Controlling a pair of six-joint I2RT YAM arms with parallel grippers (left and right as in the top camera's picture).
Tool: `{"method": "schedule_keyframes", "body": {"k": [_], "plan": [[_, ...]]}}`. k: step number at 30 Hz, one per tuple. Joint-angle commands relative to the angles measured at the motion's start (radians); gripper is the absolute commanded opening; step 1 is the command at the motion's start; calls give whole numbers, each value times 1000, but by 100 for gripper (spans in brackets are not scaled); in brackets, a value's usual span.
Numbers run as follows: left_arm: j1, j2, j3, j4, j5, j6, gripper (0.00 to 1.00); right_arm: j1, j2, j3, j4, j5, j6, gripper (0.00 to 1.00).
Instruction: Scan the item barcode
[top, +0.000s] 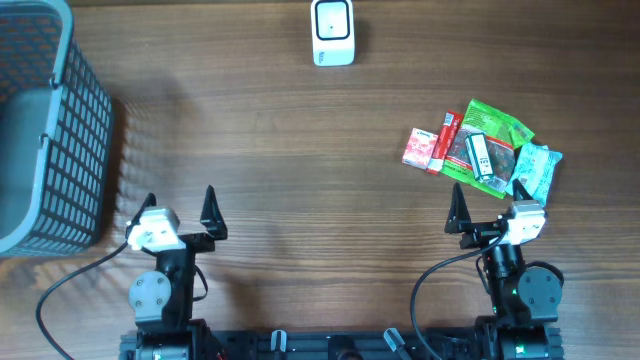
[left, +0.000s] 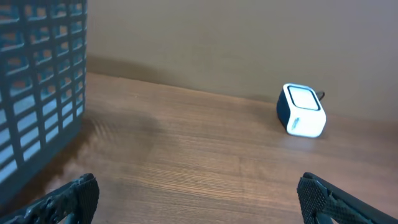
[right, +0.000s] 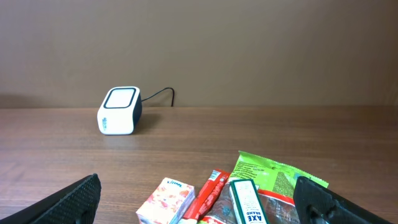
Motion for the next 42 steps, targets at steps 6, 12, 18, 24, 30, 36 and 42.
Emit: {"method": "schedule_keyframes", "body": {"k": [6, 12, 18, 24, 30, 36, 42], "plan": [[-19, -5, -2, -5, 39, 68, 100, 5, -9, -1, 3, -16, -11, 100], [-19, -5, -2, -5, 39, 68, 100, 5, -9, -1, 3, -16, -11, 100], [-7, -5, -2, -5, 39, 68, 100, 5, -9, -1, 3, -16, -11, 100], [-7, -5, -2, -5, 39, 68, 100, 5, -9, -1, 3, -16, -11, 100], [-7, -4, -2, -5, 39, 68, 100, 5, -9, -1, 3, -16, -11, 100], [-7, -4, -2, -5, 39, 68, 100, 5, -9, -1, 3, -16, -11, 100], [-7, -4, -2, -5, 38, 68, 100, 5, -9, -1, 3, -16, -11, 100]]}}
